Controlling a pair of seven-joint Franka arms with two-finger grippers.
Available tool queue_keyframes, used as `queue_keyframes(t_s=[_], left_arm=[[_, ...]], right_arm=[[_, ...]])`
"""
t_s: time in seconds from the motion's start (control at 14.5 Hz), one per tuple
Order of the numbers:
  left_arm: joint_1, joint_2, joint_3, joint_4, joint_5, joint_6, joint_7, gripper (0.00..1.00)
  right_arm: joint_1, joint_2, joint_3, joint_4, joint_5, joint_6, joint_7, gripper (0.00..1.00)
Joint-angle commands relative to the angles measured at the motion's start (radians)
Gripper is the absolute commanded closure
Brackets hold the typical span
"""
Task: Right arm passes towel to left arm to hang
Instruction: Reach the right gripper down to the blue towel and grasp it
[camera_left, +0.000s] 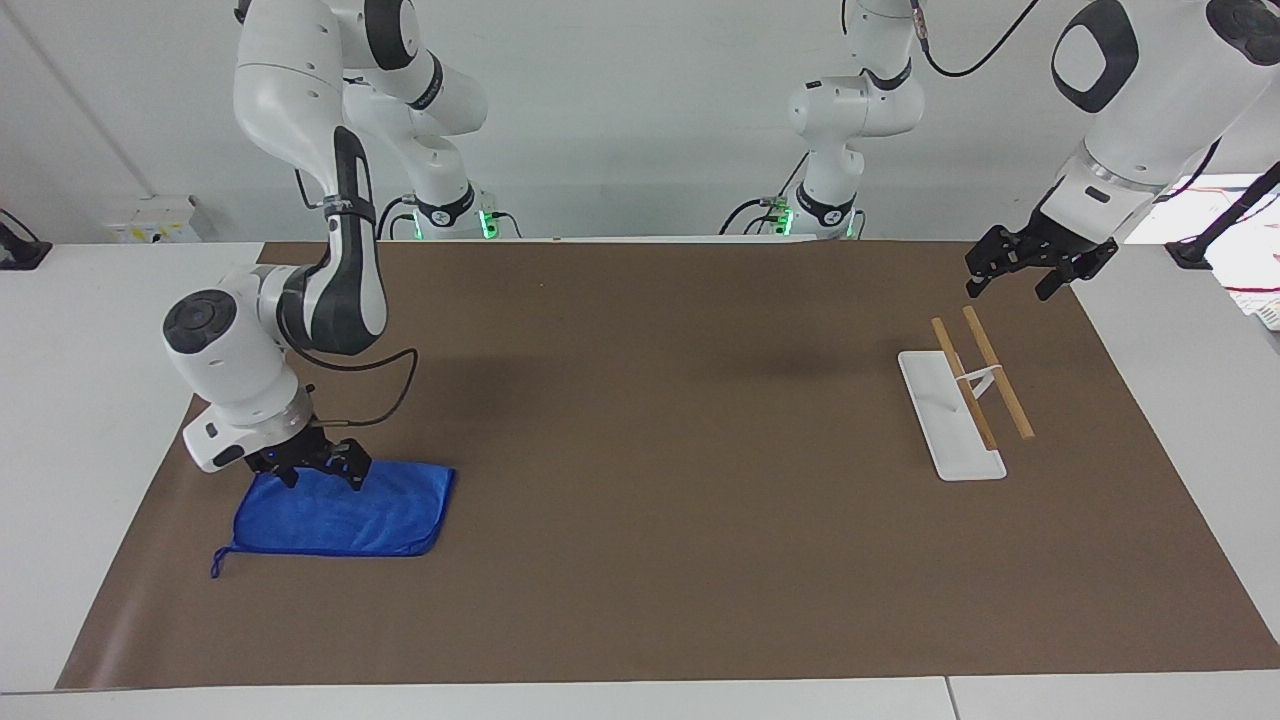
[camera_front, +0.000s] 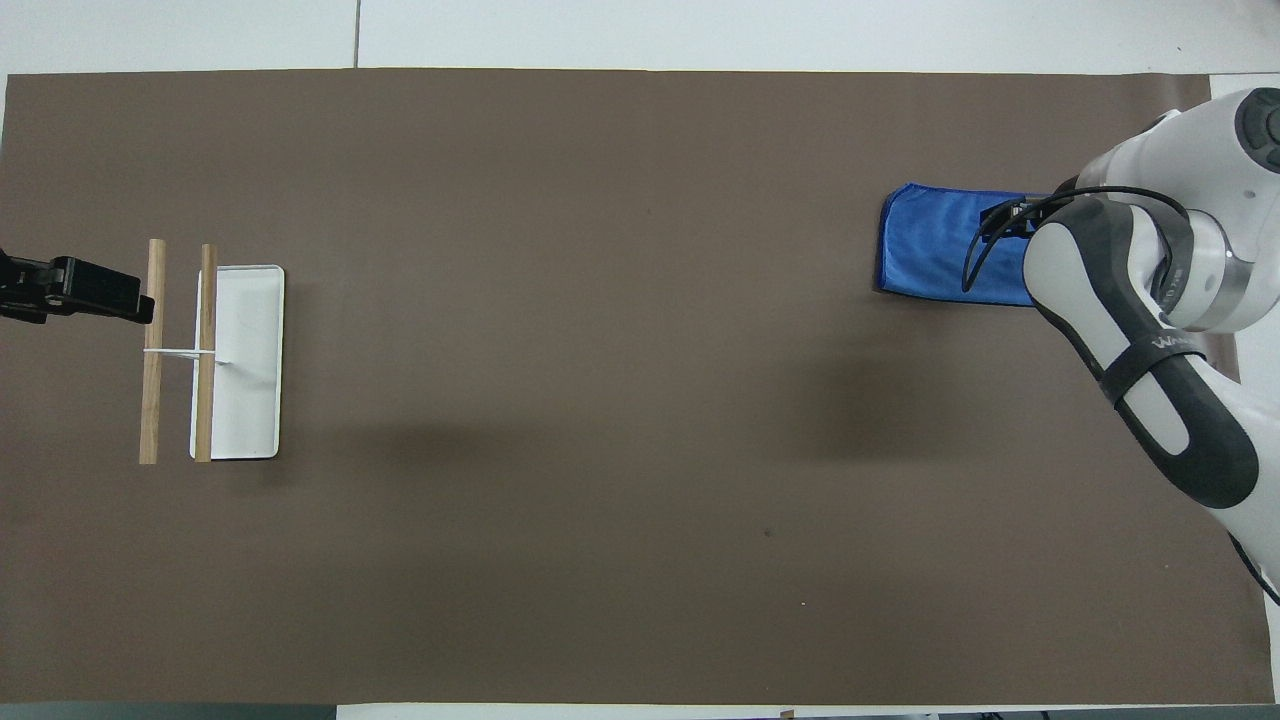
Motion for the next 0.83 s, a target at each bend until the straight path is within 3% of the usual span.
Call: queue_keyframes(t_s=[0.0,0.62,0.76], left_arm=[[0.002,-0.021,0.003,-0.02,-0.01,0.0,0.011,0.0],[0.002,-0.021,0.003,-0.02,-0.01,0.002,0.012,0.0],[0.002,-0.021,0.003,-0.02,-0.01,0.0,0.011,0.0]], right_arm=[[-0.001,0.015,0.008,-0.039,0.02,0.05,-0.025,0.0],[-0.013,-0.003,0.007,-0.164,0.021,0.191,-0.101,0.0],[-0.013,-0.003,0.008,-0.164,0.021,0.191,-0.106,0.08]])
